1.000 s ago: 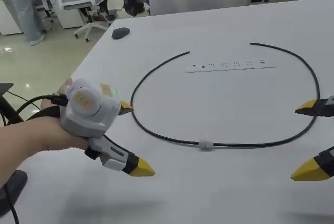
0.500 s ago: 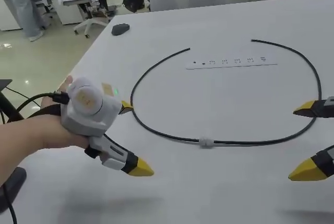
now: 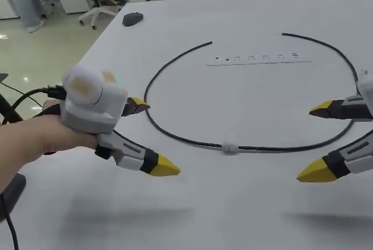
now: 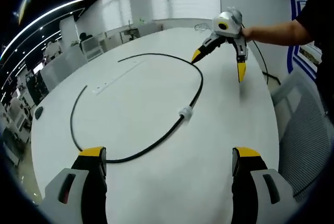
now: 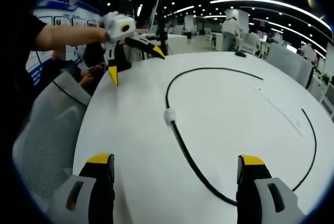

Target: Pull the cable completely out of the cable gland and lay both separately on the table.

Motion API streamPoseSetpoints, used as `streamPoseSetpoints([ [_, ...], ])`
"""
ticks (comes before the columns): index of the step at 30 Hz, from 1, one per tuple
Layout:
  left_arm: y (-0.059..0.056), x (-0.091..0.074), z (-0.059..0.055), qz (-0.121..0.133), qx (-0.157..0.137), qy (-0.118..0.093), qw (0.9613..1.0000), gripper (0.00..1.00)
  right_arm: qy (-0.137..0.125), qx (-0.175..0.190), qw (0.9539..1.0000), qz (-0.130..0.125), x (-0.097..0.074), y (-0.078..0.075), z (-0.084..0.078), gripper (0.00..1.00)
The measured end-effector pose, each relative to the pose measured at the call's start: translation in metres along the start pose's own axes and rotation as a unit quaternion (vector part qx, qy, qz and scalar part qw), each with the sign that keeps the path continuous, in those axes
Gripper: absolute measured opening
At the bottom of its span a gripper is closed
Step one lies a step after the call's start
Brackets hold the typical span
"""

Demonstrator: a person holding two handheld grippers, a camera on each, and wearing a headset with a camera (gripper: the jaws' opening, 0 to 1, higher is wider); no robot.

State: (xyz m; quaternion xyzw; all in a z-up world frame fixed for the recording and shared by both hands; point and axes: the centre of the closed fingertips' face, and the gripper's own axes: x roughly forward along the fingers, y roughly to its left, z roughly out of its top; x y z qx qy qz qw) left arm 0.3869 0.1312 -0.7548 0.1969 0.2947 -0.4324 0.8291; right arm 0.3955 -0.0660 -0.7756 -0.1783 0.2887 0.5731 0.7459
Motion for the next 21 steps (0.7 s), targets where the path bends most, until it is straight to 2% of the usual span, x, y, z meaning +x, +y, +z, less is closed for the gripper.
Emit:
streamPoseSetpoints([
  [4, -0.001, 0.006, -0.005, -0.006, -0.006, 0.0, 1.0, 1.0, -0.017, -0.007, 0.9998, 0.011, 0.019, 0.005, 0.01, 0.89],
  [5, -0.003, 0.007, -0.007, -0.008, -0.006, 0.001, 0.9999, 1.0, -0.032, -0.011, 0.9993, 0.018, 0.026, 0.009, 0.017, 0.89],
  [7, -0.005, 0.009, -0.01, -0.014, -0.002, 0.005, 0.9999, 1.0, -0.035, -0.022, 0.999, 0.015, 0.035, 0.011, 0.021, 0.89],
  [11, -0.003, 0.012, -0.009, -0.012, 0.004, 0.005, 0.9999, 1.0, -0.04, -0.045, 0.9981, 0.013, 0.054, 0.011, 0.029, 0.7],
  [12, -0.003, 0.013, -0.007, -0.011, 0.001, 0.0, 0.9999, 1.0, -0.046, -0.059, 0.9972, 0.003, 0.06, 0.008, 0.032, 0.71],
  [14, -0.006, 0.014, -0.005, -0.02, -0.002, -0.007, 0.9998, 1.0, -0.046, -0.059, 0.9972, 0.007, 0.069, 0.007, 0.033, 0.78],
  [16, -0.01, 0.016, -0.007, -0.027, -0.006, -0.003, 0.9996, 1.0, -0.044, -0.059, 0.9971, 0.017, 0.078, 0.007, 0.033, 0.69],
  [18, -0.012, 0.017, -0.009, -0.027, -0.004, -0.002, 0.9996, 1.0, -0.042, -0.068, 0.9967, 0.016, 0.086, 0.006, 0.032, 0.6],
  [21, -0.013, 0.018, -0.008, -0.028, -0.011, -0.008, 0.9995, 1.0, -0.044, -0.058, 0.9971, 0.022, 0.095, 0.006, 0.033, 0.61],
])
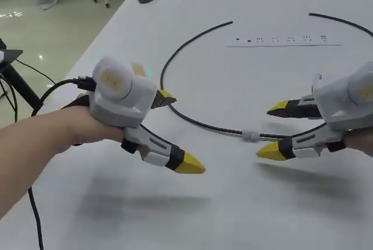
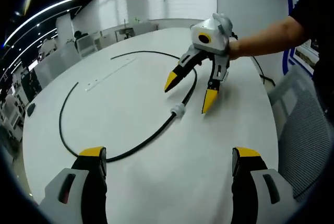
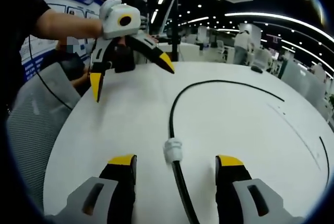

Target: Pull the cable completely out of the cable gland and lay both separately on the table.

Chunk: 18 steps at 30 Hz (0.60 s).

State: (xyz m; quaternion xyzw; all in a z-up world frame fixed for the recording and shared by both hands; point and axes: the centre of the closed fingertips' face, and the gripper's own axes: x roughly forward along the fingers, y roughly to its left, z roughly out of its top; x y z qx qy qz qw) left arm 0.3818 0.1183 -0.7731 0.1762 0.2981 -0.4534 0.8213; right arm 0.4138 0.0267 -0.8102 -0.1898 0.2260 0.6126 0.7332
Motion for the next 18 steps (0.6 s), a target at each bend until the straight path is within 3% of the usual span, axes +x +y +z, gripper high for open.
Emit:
streamPoseSetpoints([
  [8, -0.004, 0.001, 0.003, 0.0, -0.005, -0.011, 0.9999, 1.0, 0.009, -0.011, 0.9999, 0.008, 0.011, 0.003, -0.003, 0.39],
  [15, -0.008, 0.0, 0.014, 0.007, 0.0, -0.032, 0.9995, 1.0, 0.009, -0.011, 0.9999, 0.0, 0.013, 0.004, -0.004, 0.08],
  [18, -0.014, 0.002, 0.017, 0.002, -0.012, -0.043, 0.999, 1.0, -0.001, 0.005, 0.9999, -0.01, 0.013, 0.006, -0.005, 0.08],
])
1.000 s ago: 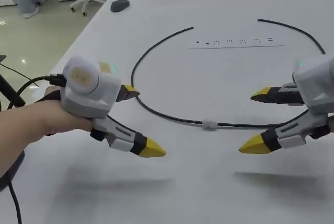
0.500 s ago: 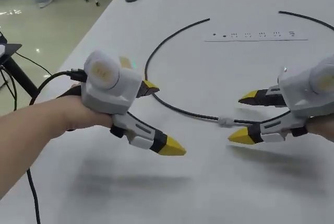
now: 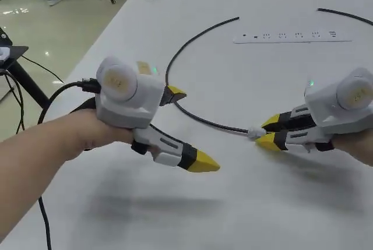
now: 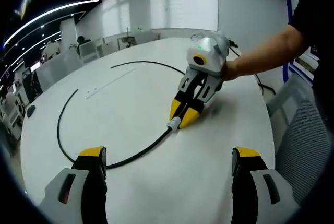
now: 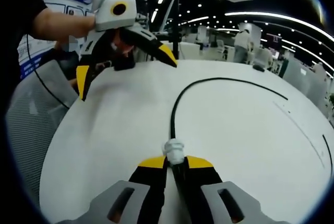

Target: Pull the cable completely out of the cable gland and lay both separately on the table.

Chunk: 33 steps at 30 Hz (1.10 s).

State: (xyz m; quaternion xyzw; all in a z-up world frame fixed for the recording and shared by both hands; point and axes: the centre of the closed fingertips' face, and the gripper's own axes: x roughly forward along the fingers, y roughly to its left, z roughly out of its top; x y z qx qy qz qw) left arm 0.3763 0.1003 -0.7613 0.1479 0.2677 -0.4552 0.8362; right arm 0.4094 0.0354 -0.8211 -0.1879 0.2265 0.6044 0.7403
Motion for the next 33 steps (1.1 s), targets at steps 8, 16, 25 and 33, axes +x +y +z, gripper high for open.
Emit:
streamPoseSetpoints([
  [8, -0.027, 0.001, 0.018, -0.036, -0.099, -0.065, 0.9924, 0.98, -0.048, 0.067, 0.9958, 0.041, -0.027, 0.044, 0.007, 0.08],
  [16, -0.08, 0.001, 0.049, -0.129, -0.187, -0.133, 0.9646, 0.7, -0.089, 0.075, 0.9914, 0.06, -0.079, 0.091, 0.029, 0.07],
  [25, -0.143, -0.003, 0.072, -0.232, -0.186, -0.138, 0.9446, 0.39, -0.131, -0.006, 0.9897, 0.057, -0.122, 0.134, 0.067, 0.07],
  [33, -0.161, -0.014, 0.08, -0.274, -0.195, -0.146, 0.9304, 0.16, -0.141, -0.03, 0.988, 0.054, -0.14, 0.146, 0.071, 0.07],
])
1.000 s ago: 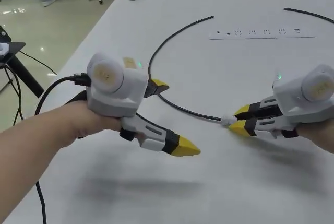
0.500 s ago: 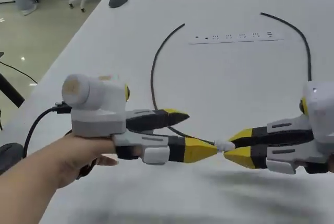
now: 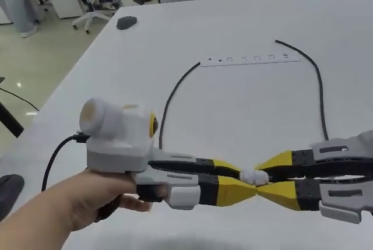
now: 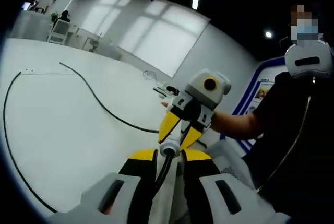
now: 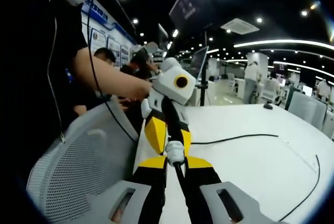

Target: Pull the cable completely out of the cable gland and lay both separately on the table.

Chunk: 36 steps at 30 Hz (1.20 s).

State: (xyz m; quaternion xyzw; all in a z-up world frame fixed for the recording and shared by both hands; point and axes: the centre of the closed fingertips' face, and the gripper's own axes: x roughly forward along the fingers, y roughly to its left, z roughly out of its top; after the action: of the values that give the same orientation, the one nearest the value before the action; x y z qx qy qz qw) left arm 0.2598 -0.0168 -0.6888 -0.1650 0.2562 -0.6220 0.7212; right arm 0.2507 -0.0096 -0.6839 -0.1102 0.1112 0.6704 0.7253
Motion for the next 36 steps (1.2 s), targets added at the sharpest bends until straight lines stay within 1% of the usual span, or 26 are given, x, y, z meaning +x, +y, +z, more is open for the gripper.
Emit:
streamPoseSetpoints([
  [1, -0.004, 0.001, 0.001, -0.009, -0.007, -0.002, 0.9999, 0.15, -0.002, -0.003, 1.0, 0.0, -0.001, 0.002, 0.001, 0.07],
  [6, -0.009, 0.003, -0.002, -0.021, -0.03, 0.0, 0.9993, 0.15, -0.001, -0.012, 0.9999, 0.007, -0.005, 0.008, 0.002, 0.07],
  [10, -0.012, 0.005, 0.0, -0.032, -0.038, -0.021, 0.9985, 0.15, -0.003, -0.013, 0.9999, 0.008, -0.008, 0.008, 0.003, 0.07],
  [12, -0.012, 0.006, 0.003, -0.035, -0.035, -0.035, 0.9982, 0.15, -0.003, -0.014, 0.9999, 0.008, -0.009, 0.008, 0.004, 0.07],
  [15, -0.013, 0.007, 0.006, -0.038, -0.036, -0.048, 0.9975, 0.15, -0.007, -0.004, 0.9999, 0.011, -0.01, 0.006, 0.005, 0.07],
  [18, -0.013, 0.007, 0.006, -0.04, -0.026, -0.047, 0.9978, 0.15, -0.008, -0.003, 0.9999, 0.015, -0.01, 0.006, 0.005, 0.07],
  [19, -0.013, 0.006, 0.006, -0.04, -0.027, -0.048, 0.9977, 0.15, -0.01, 0.0, 0.9998, 0.017, -0.009, 0.005, 0.005, 0.07],
  [20, -0.013, 0.006, 0.006, -0.041, -0.026, -0.048, 0.9977, 0.15, -0.011, 0.004, 0.9997, 0.02, -0.009, 0.005, 0.005, 0.07],
  [22, -0.014, 0.006, 0.008, -0.04, -0.01, -0.053, 0.9978, 0.15, -0.015, 0.017, 0.9995, 0.024, -0.009, 0.004, 0.006, 0.07],
  [23, -0.014, 0.006, 0.007, -0.04, -0.009, -0.053, 0.9978, 0.14, -0.013, 0.045, 0.9984, 0.033, -0.009, 0.006, 0.005, 0.08],
  [24, -0.014, 0.007, 0.007, -0.038, -0.007, -0.054, 0.9978, 0.14, -0.012, 0.061, 0.9975, 0.034, -0.009, 0.005, 0.005, 0.08],
  [25, -0.014, 0.007, 0.007, -0.034, 0.008, -0.051, 0.9981, 0.14, -0.011, 0.092, 0.9947, 0.044, -0.009, 0.005, 0.003, 0.08],
  [26, -0.014, 0.007, 0.006, -0.033, 0.02, -0.048, 0.9981, 0.14, -0.01, 0.114, 0.9921, 0.052, -0.009, 0.006, 0.002, 0.08],
  [28, -0.013, 0.007, 0.006, -0.025, 0.067, -0.045, 0.9964, 0.14, -0.015, 0.161, 0.9847, 0.065, -0.008, 0.005, 0.0, 0.09],
  [29, -0.014, 0.007, 0.004, -0.024, 0.087, -0.04, 0.9951, 0.14, -0.023, 0.197, 0.9771, 0.077, -0.008, 0.005, 0.0, 0.1],
  [30, -0.016, 0.007, 0.006, -0.026, 0.081, -0.044, 0.9954, 0.14, -0.025, 0.206, 0.9747, 0.083, -0.009, 0.006, -0.001, 0.1],
  [31, -0.015, 0.007, 0.006, -0.024, 0.086, -0.044, 0.995, 0.14, -0.033, 0.227, 0.9694, 0.086, -0.009, 0.006, -0.002, 0.1],
  [32, -0.014, 0.007, 0.006, -0.02, 0.099, -0.043, 0.994, 0.14, -0.035, 0.242, 0.9655, 0.09, -0.009, 0.006, -0.003, 0.09],
  [33, -0.014, 0.006, 0.006, -0.02, 0.105, -0.042, 0.9934, 0.14, -0.041, 0.25, 0.9627, 0.095, -0.009, 0.006, -0.002, 0.09],
  [34, -0.014, 0.006, 0.007, -0.021, 0.119, -0.043, 0.9917, 0.14, -0.05, 0.27, 0.9558, 0.105, -0.01, 0.007, -0.001, 0.09],
  [35, -0.014, 0.006, 0.006, -0.02, 0.124, -0.041, 0.9912, 0.14, -0.062, 0.293, 0.948, 0.108, -0.011, 0.006, 0.002, 0.09],
  [36, -0.015, 0.006, 0.006, -0.021, 0.122, -0.044, 0.9913, 0.14, -0.07, 0.303, 0.9433, 0.117, -0.013, 0.007, 0.002, 0.08],
])
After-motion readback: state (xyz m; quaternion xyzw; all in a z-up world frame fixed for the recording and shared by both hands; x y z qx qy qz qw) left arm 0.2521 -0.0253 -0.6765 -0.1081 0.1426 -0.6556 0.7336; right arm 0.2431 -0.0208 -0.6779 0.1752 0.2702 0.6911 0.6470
